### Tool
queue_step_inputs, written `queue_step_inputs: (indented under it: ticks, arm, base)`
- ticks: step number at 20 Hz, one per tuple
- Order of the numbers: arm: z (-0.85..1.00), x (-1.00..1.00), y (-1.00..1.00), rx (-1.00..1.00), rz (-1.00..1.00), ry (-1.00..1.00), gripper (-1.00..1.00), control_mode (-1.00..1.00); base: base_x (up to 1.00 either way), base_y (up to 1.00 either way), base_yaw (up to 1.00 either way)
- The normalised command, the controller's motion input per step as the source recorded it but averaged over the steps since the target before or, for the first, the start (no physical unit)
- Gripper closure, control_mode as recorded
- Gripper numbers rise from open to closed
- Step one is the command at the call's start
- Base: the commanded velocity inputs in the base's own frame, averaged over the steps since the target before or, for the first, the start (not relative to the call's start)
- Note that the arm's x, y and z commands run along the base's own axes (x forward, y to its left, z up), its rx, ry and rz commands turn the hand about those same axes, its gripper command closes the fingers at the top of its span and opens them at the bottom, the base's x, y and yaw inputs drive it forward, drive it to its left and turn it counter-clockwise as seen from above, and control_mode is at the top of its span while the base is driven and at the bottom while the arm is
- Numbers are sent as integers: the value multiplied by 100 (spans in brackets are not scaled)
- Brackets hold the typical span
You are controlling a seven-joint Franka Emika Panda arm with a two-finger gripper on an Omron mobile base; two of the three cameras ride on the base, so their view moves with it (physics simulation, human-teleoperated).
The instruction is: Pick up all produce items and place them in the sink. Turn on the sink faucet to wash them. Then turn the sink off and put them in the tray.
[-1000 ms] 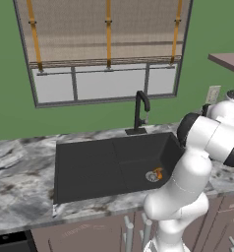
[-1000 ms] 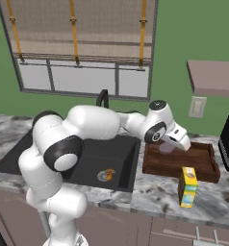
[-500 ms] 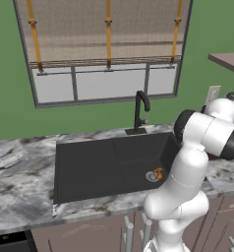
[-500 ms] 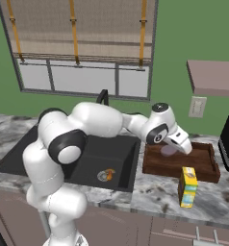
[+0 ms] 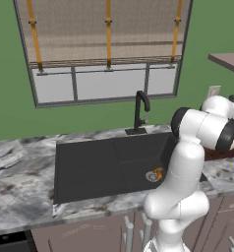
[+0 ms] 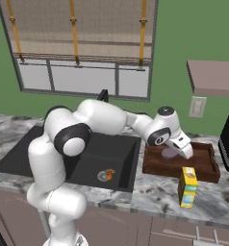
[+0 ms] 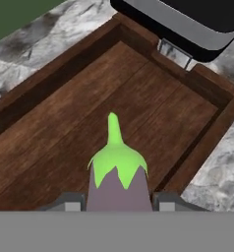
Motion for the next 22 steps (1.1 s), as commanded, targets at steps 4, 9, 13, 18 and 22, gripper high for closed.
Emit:
queue_step_inputs:
  ticks: [4,9,13,18,22]
  arm:
    - [-18,4,-16,8,0,0,100,-100]
    - [-18,6,-12,5,0,0,100,-100]
    - [-18,10,-5,2,-1,0,100,-100]
    - [-19,6,-1,1,-1,0,100,-100]
    - [-15,0,0,2,0,0,100,-100]
  base:
    - [0,0,0]
    - [0,0,0]
    - [0,0,0]
    - [0,0,0]
    - [0,0,0]
